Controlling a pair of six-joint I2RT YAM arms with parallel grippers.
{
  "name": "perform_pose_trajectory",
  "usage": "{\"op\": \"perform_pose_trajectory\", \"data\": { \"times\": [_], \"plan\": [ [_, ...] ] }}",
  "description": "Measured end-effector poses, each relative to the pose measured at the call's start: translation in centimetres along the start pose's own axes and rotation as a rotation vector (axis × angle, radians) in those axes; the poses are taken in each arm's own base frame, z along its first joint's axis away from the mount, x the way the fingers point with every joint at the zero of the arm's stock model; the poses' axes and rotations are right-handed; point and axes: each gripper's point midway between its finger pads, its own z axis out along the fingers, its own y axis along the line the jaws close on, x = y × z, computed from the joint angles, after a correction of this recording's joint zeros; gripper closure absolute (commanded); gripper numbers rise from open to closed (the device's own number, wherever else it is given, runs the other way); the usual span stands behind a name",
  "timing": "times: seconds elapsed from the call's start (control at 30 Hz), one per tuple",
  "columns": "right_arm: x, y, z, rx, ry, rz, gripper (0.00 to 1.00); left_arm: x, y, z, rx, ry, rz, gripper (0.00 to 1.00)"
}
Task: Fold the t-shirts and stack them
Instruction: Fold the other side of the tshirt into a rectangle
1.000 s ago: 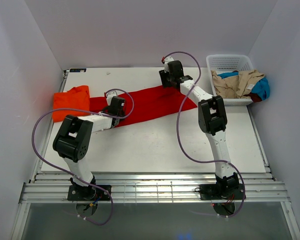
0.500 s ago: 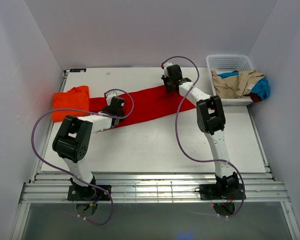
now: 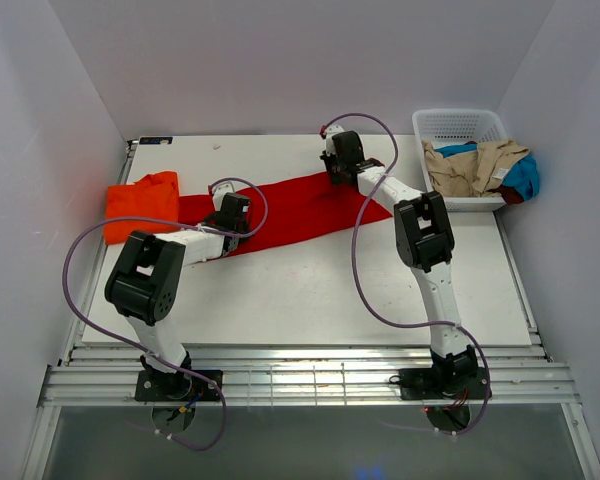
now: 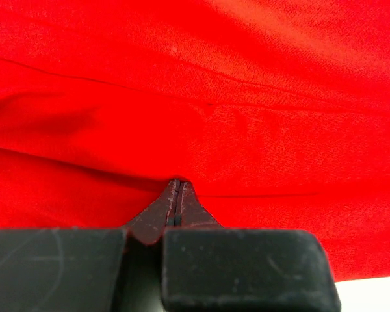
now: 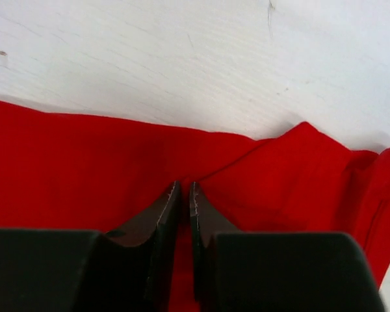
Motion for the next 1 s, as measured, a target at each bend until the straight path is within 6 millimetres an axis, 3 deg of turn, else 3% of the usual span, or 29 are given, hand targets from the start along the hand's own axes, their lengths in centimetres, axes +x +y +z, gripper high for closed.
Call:
{"op": "perform_pose_trajectory", "data": {
  "times": [0.4, 0.53, 0.8, 1.0],
  "plan": [
    [-4.1, 3.1, -1.2, -0.097, -0.094, 0.029, 0.83, 0.0, 0.0, 0.0, 0.0, 0.0, 0.0, 0.96],
    [-4.1, 3.7, -0.7, -0.124, -0.108, 0.039, 0.82, 0.0, 0.0, 0.0, 0.0, 0.0, 0.0, 0.96],
    [-2.2, 5.3, 1.9, -0.185, -0.109, 0.09, 0.81, 0.1, 0.1, -0.1, 0.001, -0.002, -0.002, 0.96],
    [-3.7, 6.2, 2.1, -0.227, -0.169, 0.149, 0.8, 0.2, 0.1, -0.1, 0.005, -0.007, -0.008, 0.96]
  ]
}}
